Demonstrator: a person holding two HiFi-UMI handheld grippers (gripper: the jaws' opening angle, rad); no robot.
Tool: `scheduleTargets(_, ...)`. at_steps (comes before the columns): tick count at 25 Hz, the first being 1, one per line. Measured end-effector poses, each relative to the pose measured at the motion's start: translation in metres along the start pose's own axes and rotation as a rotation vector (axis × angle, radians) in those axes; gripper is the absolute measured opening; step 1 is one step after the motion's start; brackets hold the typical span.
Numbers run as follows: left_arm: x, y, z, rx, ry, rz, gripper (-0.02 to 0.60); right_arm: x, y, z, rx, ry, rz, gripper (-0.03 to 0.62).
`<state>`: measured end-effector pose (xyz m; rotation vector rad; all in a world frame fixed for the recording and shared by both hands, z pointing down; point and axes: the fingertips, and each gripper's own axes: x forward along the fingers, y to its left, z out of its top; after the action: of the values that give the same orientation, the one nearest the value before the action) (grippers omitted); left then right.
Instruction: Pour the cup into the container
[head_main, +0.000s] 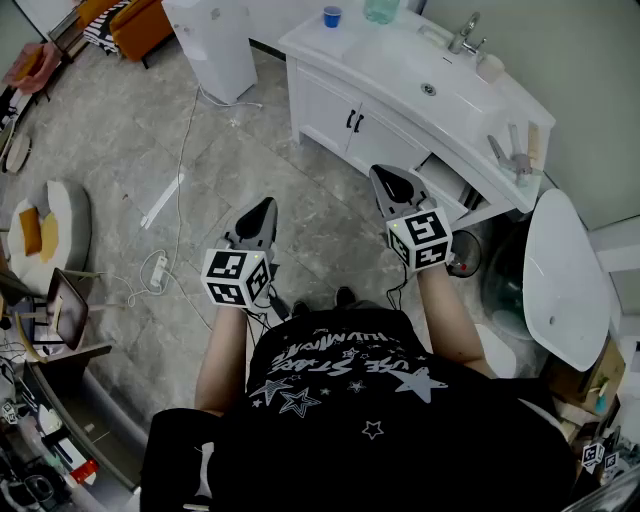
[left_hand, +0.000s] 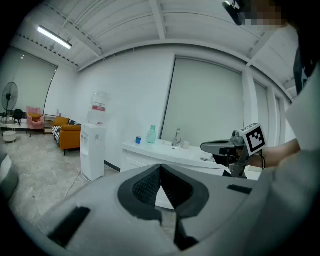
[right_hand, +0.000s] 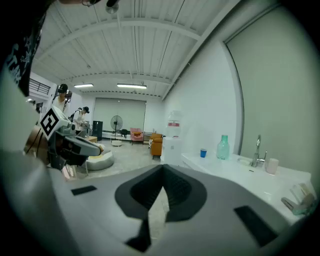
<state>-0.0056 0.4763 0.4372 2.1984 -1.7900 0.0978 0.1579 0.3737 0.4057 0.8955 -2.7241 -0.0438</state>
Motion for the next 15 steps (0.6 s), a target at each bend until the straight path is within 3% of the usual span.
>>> scheduleTargets(15, -0.033, 0.018, -0.012, -0.035, -0.004, -0.020, 0.009, -0.001, 0.041, 0.004, 0.026, -0.008, 0.010, 0.006)
